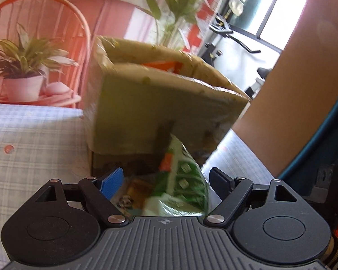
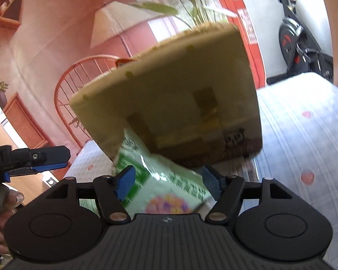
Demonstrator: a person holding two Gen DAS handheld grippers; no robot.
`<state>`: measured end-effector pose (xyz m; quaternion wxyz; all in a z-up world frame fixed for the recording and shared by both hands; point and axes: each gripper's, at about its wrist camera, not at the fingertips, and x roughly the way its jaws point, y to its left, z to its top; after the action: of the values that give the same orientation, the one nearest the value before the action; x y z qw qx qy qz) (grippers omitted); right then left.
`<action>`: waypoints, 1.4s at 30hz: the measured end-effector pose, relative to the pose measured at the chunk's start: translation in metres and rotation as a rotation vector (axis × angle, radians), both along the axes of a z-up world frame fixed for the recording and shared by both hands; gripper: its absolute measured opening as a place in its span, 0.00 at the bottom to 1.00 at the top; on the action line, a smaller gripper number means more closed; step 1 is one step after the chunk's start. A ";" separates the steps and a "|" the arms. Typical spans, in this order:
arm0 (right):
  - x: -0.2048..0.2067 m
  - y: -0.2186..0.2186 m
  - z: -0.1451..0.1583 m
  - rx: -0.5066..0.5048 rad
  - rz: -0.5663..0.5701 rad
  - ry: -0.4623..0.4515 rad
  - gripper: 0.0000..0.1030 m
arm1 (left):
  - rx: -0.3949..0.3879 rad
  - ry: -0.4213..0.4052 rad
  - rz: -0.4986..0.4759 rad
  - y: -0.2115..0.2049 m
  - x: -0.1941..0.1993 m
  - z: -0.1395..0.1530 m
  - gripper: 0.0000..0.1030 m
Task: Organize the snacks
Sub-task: 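Grasp a green-and-white bag with the left tool while the right tool grasps the melon-seed bag, then carry both green-and-white bags over the box and open both tools to drop them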
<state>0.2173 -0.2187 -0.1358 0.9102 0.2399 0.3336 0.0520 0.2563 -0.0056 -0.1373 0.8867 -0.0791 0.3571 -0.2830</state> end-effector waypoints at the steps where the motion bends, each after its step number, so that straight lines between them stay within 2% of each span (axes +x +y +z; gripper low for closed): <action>1: -0.001 0.000 -0.002 0.004 -0.002 0.009 0.68 | 0.005 0.004 -0.011 -0.003 -0.001 -0.002 0.82; 6: -0.007 0.000 -0.009 0.016 0.005 0.037 0.68 | 0.036 0.024 -0.047 -0.016 -0.007 -0.015 0.77; 11: -0.007 0.005 -0.015 0.037 0.030 0.061 0.68 | 0.056 0.068 -0.021 -0.018 0.000 -0.029 0.60; 17: -0.006 0.010 -0.022 0.068 0.049 0.075 0.77 | 0.046 0.088 0.012 -0.008 0.003 -0.037 0.60; 30: 0.005 0.010 -0.042 0.235 0.062 0.112 0.78 | 0.003 0.146 0.088 0.015 0.003 -0.048 0.60; 42: 0.026 0.018 -0.048 0.290 0.084 0.103 0.82 | -0.084 0.195 0.086 0.025 0.006 -0.057 0.59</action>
<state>0.2431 -0.2005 -0.1838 0.8448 0.3568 0.3787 0.1252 0.2626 0.0198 -0.1939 0.8550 -0.1586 0.4257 -0.2501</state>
